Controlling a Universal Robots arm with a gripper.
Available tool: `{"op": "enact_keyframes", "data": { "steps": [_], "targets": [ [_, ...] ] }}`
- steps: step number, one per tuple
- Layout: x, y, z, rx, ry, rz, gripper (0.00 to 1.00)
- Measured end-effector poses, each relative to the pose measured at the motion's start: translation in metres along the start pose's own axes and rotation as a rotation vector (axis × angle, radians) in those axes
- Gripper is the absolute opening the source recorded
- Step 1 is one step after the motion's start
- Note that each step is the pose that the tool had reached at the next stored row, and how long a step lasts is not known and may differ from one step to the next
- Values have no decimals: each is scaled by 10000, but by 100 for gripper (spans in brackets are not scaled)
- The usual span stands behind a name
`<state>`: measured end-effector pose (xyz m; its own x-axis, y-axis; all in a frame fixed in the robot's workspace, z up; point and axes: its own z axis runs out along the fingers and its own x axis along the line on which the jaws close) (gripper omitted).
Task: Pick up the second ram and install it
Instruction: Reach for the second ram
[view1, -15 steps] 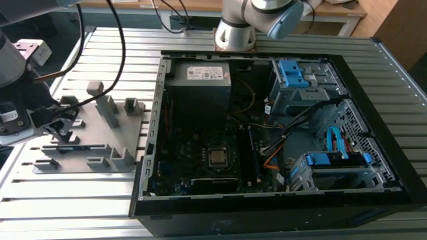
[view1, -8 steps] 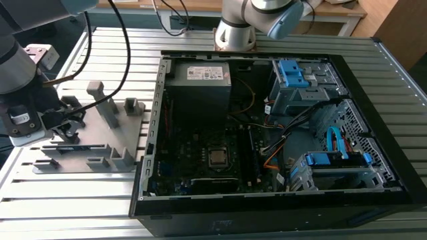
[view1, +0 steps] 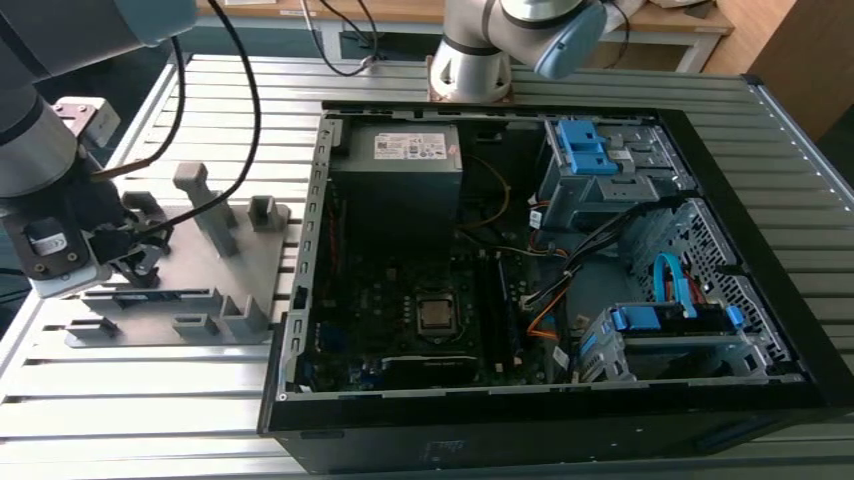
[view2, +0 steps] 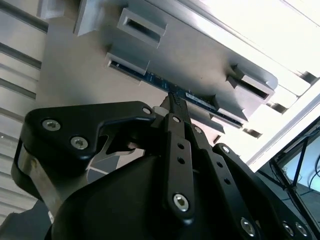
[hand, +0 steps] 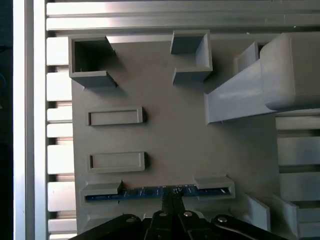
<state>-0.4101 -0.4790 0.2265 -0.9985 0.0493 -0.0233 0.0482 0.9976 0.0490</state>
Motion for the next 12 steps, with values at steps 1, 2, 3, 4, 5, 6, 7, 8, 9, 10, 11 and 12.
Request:
{"op": "enact_keyframes", "data": {
  "steps": [1, 2, 3, 4, 5, 6, 7, 8, 9, 10, 11, 12],
  "targets": [
    [0, 0, 3, 45, 1, -12, 10],
    [0, 0, 5, 99, 10, -25, 10],
    [0, 0, 5, 184, 61, -43, 10],
    [0, 1, 7, 295, 149, -50, 10],
    [-1, 3, 9, 374, 232, -56, 10],
    [-2, 7, 14, 389, 297, -57, 10],
    [-5, 12, 19, 390, 322, -57, 10],
    [-8, 16, 25, 390, 331, -57, 10],
    [-12, 20, 33, 391, 338, -57, 10],
    [-15, 24, 43, 391, 345, -58, 10],
    [-18, 27, 51, 392, 353, -57, 10],
    [-20, 29, 55, 392, 355, -58, 10]
  ]
}}
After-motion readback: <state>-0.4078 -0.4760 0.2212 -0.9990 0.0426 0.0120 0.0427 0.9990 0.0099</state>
